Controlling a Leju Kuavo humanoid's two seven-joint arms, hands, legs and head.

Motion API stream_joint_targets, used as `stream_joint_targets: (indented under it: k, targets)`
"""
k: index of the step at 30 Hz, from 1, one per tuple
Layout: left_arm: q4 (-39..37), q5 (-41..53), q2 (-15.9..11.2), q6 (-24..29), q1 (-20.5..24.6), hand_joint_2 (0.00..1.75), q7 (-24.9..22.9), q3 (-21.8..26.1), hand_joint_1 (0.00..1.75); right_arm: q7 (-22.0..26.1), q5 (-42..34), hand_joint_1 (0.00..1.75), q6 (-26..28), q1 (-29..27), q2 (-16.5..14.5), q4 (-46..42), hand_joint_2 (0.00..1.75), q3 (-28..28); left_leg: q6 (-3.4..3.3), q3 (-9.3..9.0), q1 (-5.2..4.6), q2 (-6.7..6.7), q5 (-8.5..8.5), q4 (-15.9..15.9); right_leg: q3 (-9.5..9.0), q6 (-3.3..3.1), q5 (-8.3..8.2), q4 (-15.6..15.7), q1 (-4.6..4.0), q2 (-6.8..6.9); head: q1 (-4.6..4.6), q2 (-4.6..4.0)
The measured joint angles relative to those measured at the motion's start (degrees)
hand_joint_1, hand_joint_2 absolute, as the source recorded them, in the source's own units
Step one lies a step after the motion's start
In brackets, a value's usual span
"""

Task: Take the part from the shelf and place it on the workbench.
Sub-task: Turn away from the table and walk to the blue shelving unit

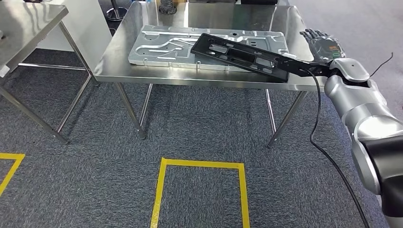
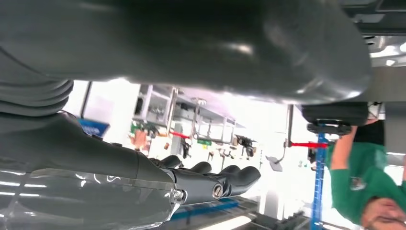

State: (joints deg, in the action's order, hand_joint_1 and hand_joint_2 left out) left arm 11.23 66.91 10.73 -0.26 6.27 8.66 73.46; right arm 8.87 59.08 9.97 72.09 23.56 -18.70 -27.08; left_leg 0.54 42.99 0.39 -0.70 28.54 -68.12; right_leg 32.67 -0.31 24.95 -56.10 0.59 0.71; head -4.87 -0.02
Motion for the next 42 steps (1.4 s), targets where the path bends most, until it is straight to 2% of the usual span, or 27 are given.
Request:
stream_joint_targets:
  k: [1,3,5,7,8,9,11,12,13,15,16,17,18,20,22,24,26,28,30,31,32,33,35,37,39,40,42]
  targets:
    - [0.0,-0.2,0.0,0.1,0.1,0.00,0.0,0.1,0.00,0.0,-1.5,0.00,0.6,-0.6,0.8,0.0,0.00,0.8,0.13,0.35,0.06,0.08,1.69,-3.6,0.96,0.09,-0.73,0.0,-0.02,0.08,0.00,0.00]
    - [0.0,-0.5,0.0,0.3,0.1,0.00,0.0,0.3,0.00,0.8,-6.5,0.00,2.5,-3.5,3.3,0.0,0.00,3.5,0.22,-0.86,0.10,0.23,0.85,-7.2,2.76,0.42,-2.07,-0.2,-0.08,0.46,-0.01,0.00]
    - [0.0,-0.8,0.0,0.7,0.1,0.00,-0.3,0.7,0.00,3.0,-15.0,0.00,4.9,-9.9,6.4,0.1,0.00,8.7,0.11,-5.91,0.17,0.27,-2.04,-3.2,4.10,0.94,-3.01,-0.5,-0.15,1.32,-0.01,0.00]
    - [0.0,-0.8,0.0,1.1,0.1,0.00,-0.7,0.9,0.00,6.0,-24.9,0.00,6.9,-19.3,8.1,0.3,0.00,16.0,-0.24,-12.62,0.10,0.07,-0.73,5.4,4.86,1.54,-3.73,-0.9,-0.36,2.23,0.00,0.00]
    - [0.0,-0.7,0.0,1.3,0.1,0.00,-0.8,1.0,0.00,6.9,-29.1,0.00,7.4,-24.3,7.9,0.5,0.00,19.8,-0.62,-14.64,0.05,-0.09,0.73,8.6,5.00,1.82,-4.15,-1.0,-0.49,2.58,0.01,0.00]
    - [0.0,-0.5,0.1,1.5,0.1,0.00,-0.8,1.0,0.00,7.5,-32.8,0.00,7.5,-29.3,7.0,0.8,0.00,23.6,-1.09,-15.58,-0.06,-0.20,1.66,10.6,5.03,2.11,-4.68,-0.9,-0.56,2.81,0.01,0.00]
    - [0.0,0.0,0.1,1.7,0.0,0.00,-0.7,1.1,0.00,8.1,-38.4,0.00,7.4,-38.9,3.6,1.7,0.00,30.4,-2.19,-15.16,0.04,-0.19,0.97,11.6,5.15,2.69,-5.41,-0.4,-0.51,2.79,0.01,0.00]
    - [0.0,0.2,0.1,1.7,0.0,0.00,-0.6,1.1,0.00,8.6,-40.4,0.00,7.3,-43.2,1.5,2.2,0.00,33.3,-2.66,-14.75,0.12,-0.12,0.19,11.9,5.50,2.98,-4.35,-0.8,-0.35,2.28,0.01,0.00]
    - [0.0,0.4,0.0,1.7,0.1,0.00,-0.6,1.1,0.00,9.1,-41.6,0.00,7.4,-47.1,-0.5,2.6,0.00,35.8,-3.05,-14.11,0.19,-0.02,-0.70,12.2,6.17,3.24,-2.04,-2.4,-0.14,1.59,0.01,0.00]
    - [0.0,0.6,0.0,1.7,0.2,0.00,-0.4,1.1,0.00,9.2,-42.6,0.00,7.1,-52.7,-3.5,3.4,0.00,39.8,-3.51,-12.30,-0.05,0.14,-2.27,12.2,8.04,3.69,4.59,-9.2,0.34,0.31,0.01,0.00]
    - [0.0,0.8,0.0,1.7,0.2,0.00,-0.4,1.1,0.00,8.4,-43.2,0.00,6.2,-54.6,-4.7,3.7,0.00,41.5,-3.54,-11.27,-0.24,0.25,-2.97,12.1,8.78,3.88,6.77,-13.2,0.51,0.04,0.01,0.00]
    - [0.0,0.9,0.0,1.8,0.2,0.00,-0.3,1.1,0.00,7.3,-44.2,0.00,4.8,-56.1,-5.8,4.0,0.44,43.0,-3.48,-10.27,-0.40,0.38,-3.61,11.9,8.93,4.04,7.42,-16.3,0.61,-0.07,0.01,0.00]
    - [0.0,1.0,-0.1,1.9,0.2,0.00,-0.2,1.0,0.00,6.1,-45.8,0.00,3.1,-57.3,-7.0,4.3,0.87,44.6,-3.35,-9.30,-0.45,0.52,-4.18,11.7,8.26,4.14,6.75,-17.6,0.68,-0.10,0.00,0.00]
    - [0.0,1.2,-0.3,2.0,0.3,0.00,-0.1,1.0,0.00,4.2,-50.2,0.00,-0.4,-59.7,-10.4,4.7,1.75,48.4,-2.88,-7.51,-0.37,0.71,-5.20,11.2,3.66,4.12,4.06,-14.2,0.88,-0.10,0.00,0.00]
    - [0.0,1.3,-0.4,2.2,0.5,0.00,0.0,1.0,0.00,2.5,-53.9,0.00,-2.2,-61.5,-14.7,5.3,0.87,52.3,-2.14,-6.27,-0.43,0.90,-6.04,10.6,-3.49,3.59,4.56,-5.6,0.86,-0.11,0.00,0.00]
    - [0.0,1.5,-0.5,2.3,0.7,0.00,0.0,0.9,0.00,0.7,-55.3,0.00,-1.9,-62.7,-19.2,5.9,0.00,55.3,-1.27,-5.81,-0.49,1.28,-6.94,10.3,-7.09,2.47,6.34,-0.3,0.49,-0.20,-0.01,0.00]
    - [0.0,1.8,-0.5,2.4,0.8,0.00,0.0,0.8,0.00,-0.9,-55.4,0.00,-0.8,-64.0,-23.2,6.6,0.00,57.4,-0.41,-5.56,-0.26,1.51,-7.64,10.4,-6.50,1.19,5.81,0.3,0.30,-0.19,-0.01,0.00]
    - [0.0,2.1,-0.5,2.5,0.5,0.00,-0.2,0.6,0.00,-2.0,-55.0,0.00,-0.1,-65.0,-26.1,7.1,0.87,58.6,0.21,-4.62,0.02,1.41,-4.55,8.3,-5.19,0.03,4.40,0.4,0.29,-0.07,-0.01,0.00]
    - [0.0,2.2,-0.5,2.6,0.3,0.00,-0.4,0.5,0.00,-3.0,-53.7,0.00,0.2,-65.4,-27.9,7.4,1.75,59.0,0.53,-3.03,0.15,1.28,2.05,2.2,-3.35,-0.64,2.83,0.3,0.13,-0.12,-0.02,0.00]
    - [0.0,2.4,-0.5,2.6,0.4,0.00,-0.5,0.4,0.00,-3.6,-52.9,0.00,0.3,-65.4,-28.5,7.4,1.75,59.0,0.63,-2.42,0.15,1.25,4.57,-1.6,-2.31,-0.73,2.04,0.3,0.03,-0.19,-0.02,0.00]
    - [0.0,2.5,-0.5,2.6,0.5,0.00,-0.6,0.2,0.00,-4.2,-52.2,0.00,0.6,-65.5,-29.0,7.4,1.75,59.0,0.66,-2.29,0.15,1.23,5.63,-4.8,-1.24,-0.76,1.28,0.2,-0.08,-0.22,-0.02,0.00]
    - [0.0,2.7,-0.5,2.6,0.6,0.00,-0.7,0.1,0.00,-4.8,-51.7,0.00,0.8,-65.5,-29.4,7.5,1.75,59.0,0.63,-2.97,0.15,1.22,5.15,-6.4,-0.12,-0.72,0.56,0.1,-0.19,-0.23,-0.02,0.00]
    - [0.0,2.9,-0.5,2.5,0.7,0.00,-0.7,-0.2,0.00,-6.3,-51.3,0.00,1.3,-65.5,-29.8,7.5,0.87,59.0,0.29,-7.17,0.14,1.20,1.81,-3.9,1.87,-0.52,-0.66,-0.2,-0.33,-0.26,-0.02,0.00]
    - [0.0,3.2,-0.5,2.4,0.9,0.00,-0.6,-0.3,0.00,-7.4,-51.4,0.00,0.9,-65.6,-29.9,7.6,0.00,59.0,-0.39,-14.54,-0.05,1.12,1.32,5.0,3.25,-0.16,-1.60,-0.8,-0.49,-0.32,-0.02,0.00]
    - [0.0,3.5,-0.5,2.7,1.2,0.00,-0.6,-0.5,0.00,-7.3,-51.8,0.00,-0.2,-65.7,-29.8,7.6,0.00,59.2,-0.87,-19.57,-0.31,1.11,3.34,12.3,3.95,0.40,-2.56,-1.2,-0.61,-0.31,-0.02,0.00]
    - [0.0,3.7,-0.5,2.9,1.3,0.00,-0.7,-0.5,0.00,-7.0,-52.0,0.00,-0.7,-65.7,-29.8,7.6,0.00,59.3,-1.04,-20.35,-0.39,1.16,3.76,13.9,4.09,0.74,-3.01,-1.2,-0.62,-0.30,-0.01,0.00]
    - [0.0,3.9,-0.5,3.2,1.2,0.00,-1.0,-0.7,0.00,-6.7,-52.1,0.00,-1.0,-65.9,-29.6,7.6,0.00,59.5,-1.66,-19.89,-0.27,1.36,3.15,14.2,4.48,1.41,-2.98,-1.7,-0.39,-0.39,-0.02,0.00]
